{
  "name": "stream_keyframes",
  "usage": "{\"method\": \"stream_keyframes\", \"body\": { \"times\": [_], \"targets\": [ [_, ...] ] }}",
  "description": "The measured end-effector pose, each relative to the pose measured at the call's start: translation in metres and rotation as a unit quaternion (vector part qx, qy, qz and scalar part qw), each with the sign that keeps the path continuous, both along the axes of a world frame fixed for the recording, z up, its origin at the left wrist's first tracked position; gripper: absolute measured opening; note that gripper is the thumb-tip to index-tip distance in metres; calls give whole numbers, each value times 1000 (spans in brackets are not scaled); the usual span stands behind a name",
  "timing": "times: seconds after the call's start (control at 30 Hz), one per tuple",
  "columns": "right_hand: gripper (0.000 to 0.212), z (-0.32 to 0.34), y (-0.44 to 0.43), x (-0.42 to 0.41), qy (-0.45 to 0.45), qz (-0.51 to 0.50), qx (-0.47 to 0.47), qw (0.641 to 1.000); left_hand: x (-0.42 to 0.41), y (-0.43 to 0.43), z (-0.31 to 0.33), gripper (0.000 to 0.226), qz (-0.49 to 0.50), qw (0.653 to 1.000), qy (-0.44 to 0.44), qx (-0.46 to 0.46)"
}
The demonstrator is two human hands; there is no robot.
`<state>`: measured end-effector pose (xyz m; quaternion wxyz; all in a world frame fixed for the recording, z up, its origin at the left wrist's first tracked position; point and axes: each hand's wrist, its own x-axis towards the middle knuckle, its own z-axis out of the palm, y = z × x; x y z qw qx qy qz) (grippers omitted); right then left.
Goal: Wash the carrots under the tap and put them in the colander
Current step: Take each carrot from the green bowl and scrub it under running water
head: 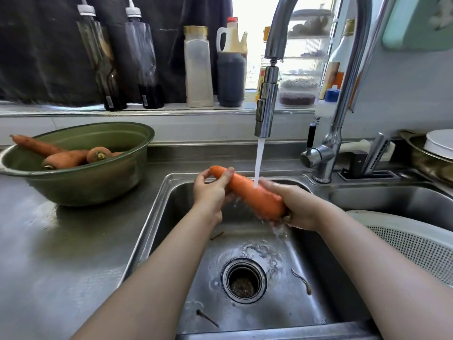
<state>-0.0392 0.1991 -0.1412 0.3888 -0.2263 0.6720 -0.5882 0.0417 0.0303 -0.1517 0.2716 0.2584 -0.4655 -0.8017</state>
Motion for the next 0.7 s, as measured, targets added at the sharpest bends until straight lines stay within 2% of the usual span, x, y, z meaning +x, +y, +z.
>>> {"method": "stream_keyframes", "body": {
  "times": [0.1, 0.2, 0.3, 0.43, 0.53, 0.7],
  "targets": [
    [50, -2, 6, -4, 24, 7, 6, 1000, -1, 1, 0, 42, -30, 1000, -3, -8],
    [52, -3, 12, -11, -59, -8, 11, 998, 2, 1, 4, 16, -96, 995, 10, -15],
    [42, 0, 19, -13, -105, 4, 21, 994, 5, 2, 3, 26, -158, 986, -8, -59],
    [60, -9, 18, -12, -114, 67, 49, 990, 9, 4, 0, 37, -196, 978, -12, -70],
    [61, -17, 13, -4, -68, 102, 102, 987, 10, 8, -3, 32, -214, 971, -7, -104],
    [57, -24, 14, -5, 0, 142, 132, 981, 18, 8, -5, 29, -258, 945, -45, -197]
  ]
}}
